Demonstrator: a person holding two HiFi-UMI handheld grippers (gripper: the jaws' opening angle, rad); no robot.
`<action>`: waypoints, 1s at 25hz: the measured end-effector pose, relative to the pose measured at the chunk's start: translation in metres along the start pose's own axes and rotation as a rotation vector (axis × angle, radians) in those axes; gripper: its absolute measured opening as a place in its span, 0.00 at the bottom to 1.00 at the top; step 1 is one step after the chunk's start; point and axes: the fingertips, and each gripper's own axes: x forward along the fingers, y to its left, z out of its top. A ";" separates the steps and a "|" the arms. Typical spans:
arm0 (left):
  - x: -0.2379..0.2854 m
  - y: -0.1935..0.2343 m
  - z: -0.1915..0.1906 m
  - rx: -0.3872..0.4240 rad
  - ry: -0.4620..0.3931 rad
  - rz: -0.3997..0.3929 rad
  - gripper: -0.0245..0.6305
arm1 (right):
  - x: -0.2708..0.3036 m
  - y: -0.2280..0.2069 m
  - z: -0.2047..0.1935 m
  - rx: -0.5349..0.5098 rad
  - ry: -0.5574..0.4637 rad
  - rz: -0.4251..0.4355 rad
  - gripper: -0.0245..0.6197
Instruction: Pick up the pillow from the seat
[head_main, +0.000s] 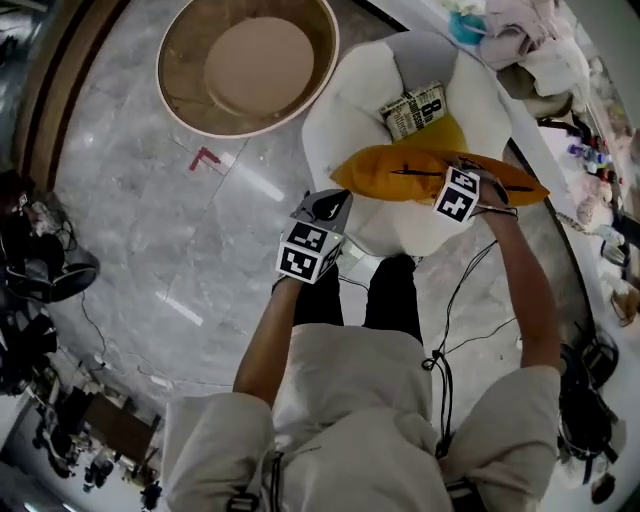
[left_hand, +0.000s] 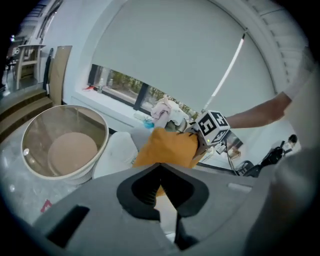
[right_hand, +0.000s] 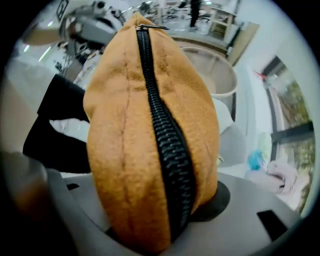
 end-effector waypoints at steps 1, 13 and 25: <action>-0.002 -0.005 0.006 0.025 0.015 -0.024 0.05 | -0.010 -0.002 0.004 0.105 -0.052 -0.014 0.47; 0.001 -0.048 0.062 0.256 0.072 -0.135 0.05 | -0.115 -0.017 -0.012 1.010 -0.634 -0.010 0.47; -0.010 -0.123 0.114 0.303 -0.059 -0.115 0.05 | -0.179 0.020 -0.041 1.048 -0.663 -0.309 0.47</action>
